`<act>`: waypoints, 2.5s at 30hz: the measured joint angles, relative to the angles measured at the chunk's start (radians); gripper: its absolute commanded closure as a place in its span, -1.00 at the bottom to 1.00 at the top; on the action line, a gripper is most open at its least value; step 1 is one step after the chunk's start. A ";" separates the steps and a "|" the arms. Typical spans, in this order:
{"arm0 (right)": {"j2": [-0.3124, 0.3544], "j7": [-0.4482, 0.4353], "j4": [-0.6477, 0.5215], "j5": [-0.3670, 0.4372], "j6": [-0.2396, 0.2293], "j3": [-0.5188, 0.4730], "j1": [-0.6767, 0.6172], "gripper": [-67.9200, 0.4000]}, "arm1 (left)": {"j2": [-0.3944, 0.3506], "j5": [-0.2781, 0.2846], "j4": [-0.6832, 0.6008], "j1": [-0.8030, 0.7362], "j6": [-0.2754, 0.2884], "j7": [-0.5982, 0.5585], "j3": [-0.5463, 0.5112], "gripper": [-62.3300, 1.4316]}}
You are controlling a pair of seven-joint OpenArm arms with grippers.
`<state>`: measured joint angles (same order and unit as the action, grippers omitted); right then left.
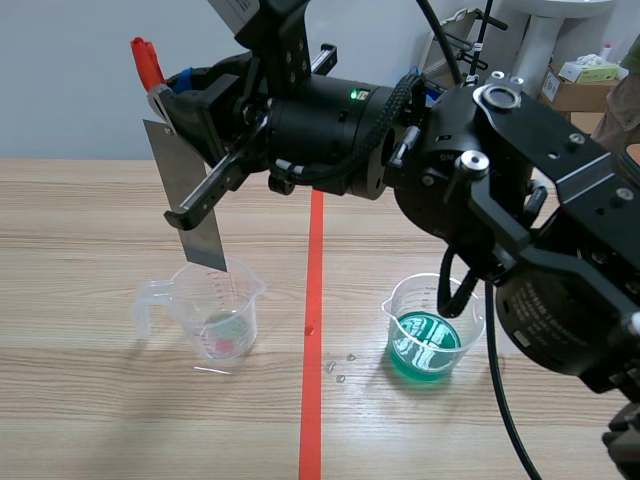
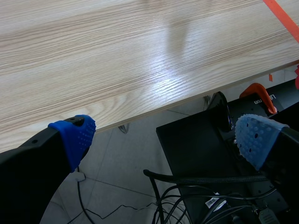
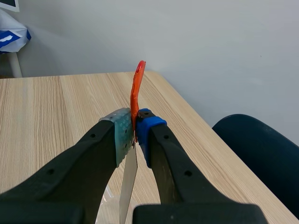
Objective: Do the redox reaction experiment
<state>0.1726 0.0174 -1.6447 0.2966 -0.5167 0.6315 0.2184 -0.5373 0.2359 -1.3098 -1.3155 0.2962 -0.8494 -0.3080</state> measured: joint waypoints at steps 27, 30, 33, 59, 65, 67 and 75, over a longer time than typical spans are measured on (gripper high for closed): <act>0.000 0.000 0.000 0.000 0.000 0.000 0.000 0.95 | 0.000 0.000 0.000 0.000 0.000 0.000 0.000 -1.00; 0.000 0.000 0.000 0.000 0.000 0.000 0.000 0.95 | 0.000 0.000 0.000 0.000 0.000 0.000 0.000 -1.00; 0.000 0.000 0.000 0.000 0.000 0.000 0.000 0.95 | 0.000 0.000 0.000 0.000 0.000 0.000 0.000 -1.00; -0.013 -0.281 0.300 -0.118 0.000 0.037 0.000 0.95 | 0.000 0.000 0.000 0.000 0.000 0.000 0.000 -1.00; -0.038 -0.392 0.379 -0.198 0.000 0.037 0.000 0.95 | 0.000 0.000 0.000 0.000 0.000 0.000 0.000 -1.00; -0.048 -0.415 0.400 -0.233 0.000 0.037 0.000 0.95 | 0.000 0.000 0.000 0.000 0.000 0.000 0.000 -1.00; -0.064 -0.474 0.457 -0.287 0.000 0.037 0.000 0.95 | 0.000 0.000 0.000 0.000 0.000 0.000 0.000 -1.00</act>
<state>0.1085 -0.4564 -1.1881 0.0093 -0.5171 0.6689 0.2184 -0.5373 0.2359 -1.3098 -1.3155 0.2962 -0.8494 -0.3080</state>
